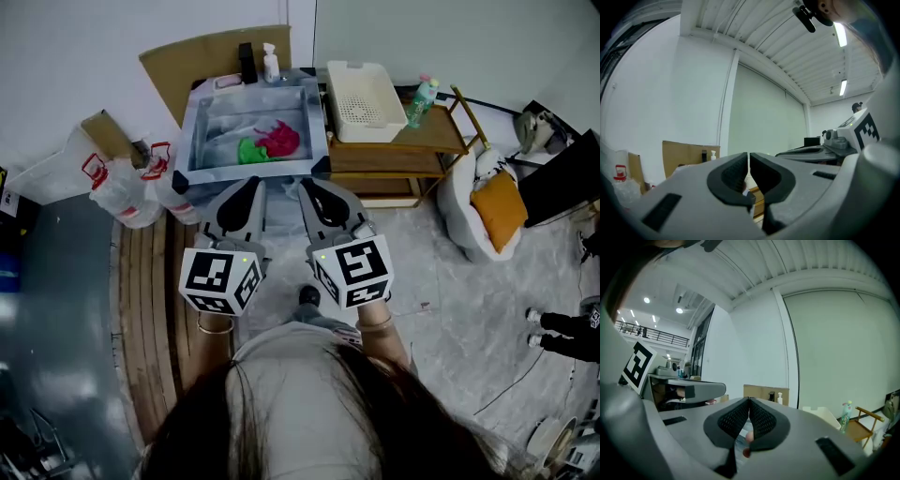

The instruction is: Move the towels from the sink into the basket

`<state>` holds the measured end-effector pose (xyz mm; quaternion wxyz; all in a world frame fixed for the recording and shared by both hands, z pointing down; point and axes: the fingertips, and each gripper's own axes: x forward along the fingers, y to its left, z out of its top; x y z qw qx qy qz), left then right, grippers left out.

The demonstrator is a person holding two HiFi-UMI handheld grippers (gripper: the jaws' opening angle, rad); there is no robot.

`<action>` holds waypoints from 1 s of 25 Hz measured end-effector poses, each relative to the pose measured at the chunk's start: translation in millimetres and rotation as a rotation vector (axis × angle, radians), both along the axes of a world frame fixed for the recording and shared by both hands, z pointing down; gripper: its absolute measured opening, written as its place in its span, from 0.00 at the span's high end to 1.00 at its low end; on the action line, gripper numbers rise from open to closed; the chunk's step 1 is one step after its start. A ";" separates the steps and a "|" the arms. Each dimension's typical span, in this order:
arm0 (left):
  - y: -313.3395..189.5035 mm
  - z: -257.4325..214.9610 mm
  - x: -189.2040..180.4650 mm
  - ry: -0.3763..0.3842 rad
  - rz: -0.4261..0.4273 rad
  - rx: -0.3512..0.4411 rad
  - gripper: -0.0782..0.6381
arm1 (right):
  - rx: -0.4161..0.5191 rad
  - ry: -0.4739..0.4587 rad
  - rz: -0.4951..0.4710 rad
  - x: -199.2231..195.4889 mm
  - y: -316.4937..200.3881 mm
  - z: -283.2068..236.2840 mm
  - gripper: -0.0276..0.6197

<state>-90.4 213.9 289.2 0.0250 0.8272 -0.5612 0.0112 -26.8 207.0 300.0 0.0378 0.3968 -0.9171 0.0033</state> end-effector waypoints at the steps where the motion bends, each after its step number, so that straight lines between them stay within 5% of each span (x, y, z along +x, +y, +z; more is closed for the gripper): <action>1: -7.8 1.4 1.5 -0.002 -0.006 -0.006 0.88 | -0.003 0.004 -0.007 0.5 -7.1 1.7 0.92; 25: -108.4 27.9 -3.4 0.020 -0.088 -0.065 0.88 | -0.074 0.058 -0.119 -13.6 -112.4 39.6 0.91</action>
